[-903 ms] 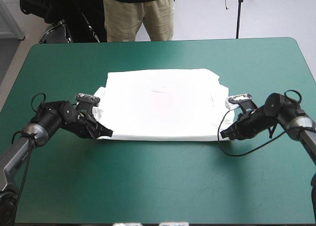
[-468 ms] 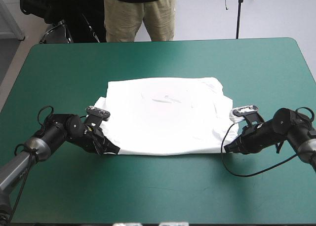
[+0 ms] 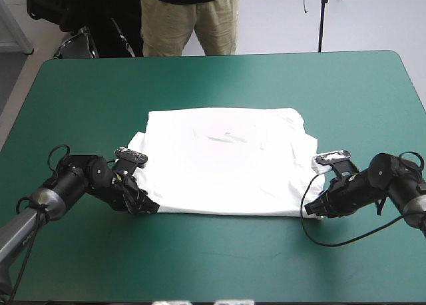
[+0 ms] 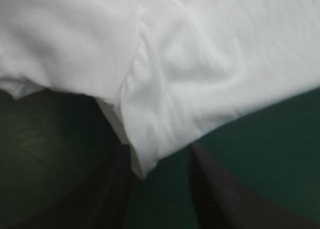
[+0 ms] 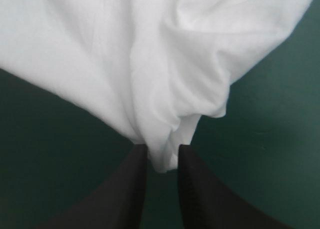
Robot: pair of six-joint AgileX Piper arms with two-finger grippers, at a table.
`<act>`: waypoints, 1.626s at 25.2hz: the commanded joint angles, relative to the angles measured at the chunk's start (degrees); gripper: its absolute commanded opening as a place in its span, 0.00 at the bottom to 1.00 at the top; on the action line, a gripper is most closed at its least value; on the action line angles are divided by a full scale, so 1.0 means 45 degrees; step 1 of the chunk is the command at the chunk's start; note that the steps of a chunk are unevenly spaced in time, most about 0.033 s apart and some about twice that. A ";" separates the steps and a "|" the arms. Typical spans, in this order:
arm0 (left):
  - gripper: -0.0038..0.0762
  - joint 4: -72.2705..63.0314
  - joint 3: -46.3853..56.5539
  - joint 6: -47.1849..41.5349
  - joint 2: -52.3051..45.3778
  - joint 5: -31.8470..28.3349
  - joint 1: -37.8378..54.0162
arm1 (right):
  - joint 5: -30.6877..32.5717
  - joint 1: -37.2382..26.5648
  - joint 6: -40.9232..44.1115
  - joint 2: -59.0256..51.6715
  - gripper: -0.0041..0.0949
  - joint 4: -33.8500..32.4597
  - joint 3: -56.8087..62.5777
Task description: Fold the cloth
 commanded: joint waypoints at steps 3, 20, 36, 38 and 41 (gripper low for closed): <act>0.57 -0.0679 -0.0335 -0.0187 -0.1977 -0.0265 -0.0046 | 0.0260 -0.0111 0.0587 -0.1456 0.52 -0.0046 -0.0555; 0.57 -0.0480 -0.1683 -0.2381 -0.1168 -0.2521 0.3293 | -0.0156 -0.0138 0.1582 -0.2744 0.52 -0.0164 -0.5112; 0.03 -0.4201 -0.3435 0.0672 0.4179 -0.3693 0.3509 | -0.0077 -0.0138 0.1582 -0.2374 0.45 0.0171 -0.5112; 0.03 -0.4252 -0.3435 0.0782 0.4177 -0.3722 0.3509 | -0.0072 -0.0138 0.1559 -0.2374 0.45 0.0171 -0.5112; 0.03 -0.4137 -0.3459 0.0782 0.4076 -0.3957 0.3509 | -0.0072 -0.0138 0.1473 -0.2374 0.45 0.0171 -0.5112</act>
